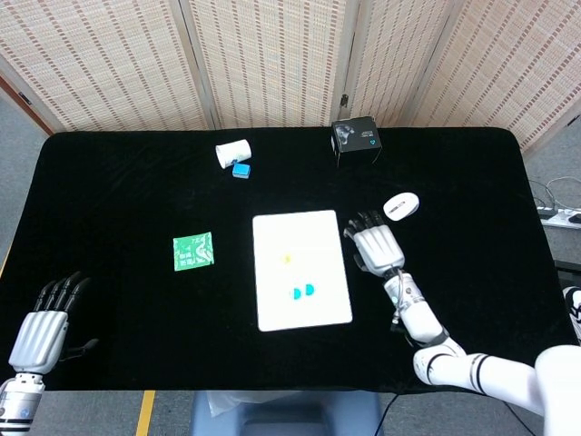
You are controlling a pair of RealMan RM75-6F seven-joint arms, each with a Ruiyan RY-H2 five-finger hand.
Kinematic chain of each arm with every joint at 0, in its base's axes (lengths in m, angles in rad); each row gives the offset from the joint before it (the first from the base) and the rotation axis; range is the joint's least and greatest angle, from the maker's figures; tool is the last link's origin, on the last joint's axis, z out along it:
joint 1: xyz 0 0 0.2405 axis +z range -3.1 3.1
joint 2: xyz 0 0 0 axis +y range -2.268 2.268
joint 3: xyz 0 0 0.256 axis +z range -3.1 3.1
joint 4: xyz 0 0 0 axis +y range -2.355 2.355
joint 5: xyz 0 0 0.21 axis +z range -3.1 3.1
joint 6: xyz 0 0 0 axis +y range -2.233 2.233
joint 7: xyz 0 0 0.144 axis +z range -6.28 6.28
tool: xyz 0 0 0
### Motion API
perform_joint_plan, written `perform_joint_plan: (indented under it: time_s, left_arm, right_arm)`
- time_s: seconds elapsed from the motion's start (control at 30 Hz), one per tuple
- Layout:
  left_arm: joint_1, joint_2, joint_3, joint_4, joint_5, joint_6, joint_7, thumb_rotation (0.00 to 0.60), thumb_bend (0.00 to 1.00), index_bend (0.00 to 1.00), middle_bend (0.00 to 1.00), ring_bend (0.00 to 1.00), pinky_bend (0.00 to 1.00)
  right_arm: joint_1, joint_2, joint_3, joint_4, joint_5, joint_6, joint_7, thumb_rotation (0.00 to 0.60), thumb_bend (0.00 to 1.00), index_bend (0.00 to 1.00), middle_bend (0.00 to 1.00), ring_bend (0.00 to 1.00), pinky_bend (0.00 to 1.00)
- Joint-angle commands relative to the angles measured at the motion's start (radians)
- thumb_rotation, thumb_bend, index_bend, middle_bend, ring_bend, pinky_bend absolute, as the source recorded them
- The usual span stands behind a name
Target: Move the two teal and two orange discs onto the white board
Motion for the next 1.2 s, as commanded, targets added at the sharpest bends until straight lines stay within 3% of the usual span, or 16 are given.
perform_joint_plan:
  time_s: [0.03,0.4,1.2]
  left_arm:
    - [0.000,0.003,0.001,-0.006,0.006,0.005,0.001,0.600,0.15,0.05,0.01,0.04,0.00]
    - [0.002,0.009,0.007,-0.022,0.013,0.008,0.009,0.600,0.15,0.05,0.01,0.04,0.00]
    - [0.000,0.011,0.009,-0.015,0.001,-0.007,0.001,0.600,0.15,0.05,0.01,0.04,0.00]
  right_arm:
    - [-0.035,0.020,-0.028,0.007,-0.015,0.007,0.033,0.600,0.47,0.34,0.22,0.06,0.00]
    - [-0.083,-0.006,-0.060,0.107,-0.056,-0.022,0.109,0.600,0.47,0.37,0.22,0.06,0.00]
    - [-0.090,-0.071,-0.043,0.185,-0.105,-0.051,0.103,0.600,0.48,0.38,0.22,0.06,0.00]
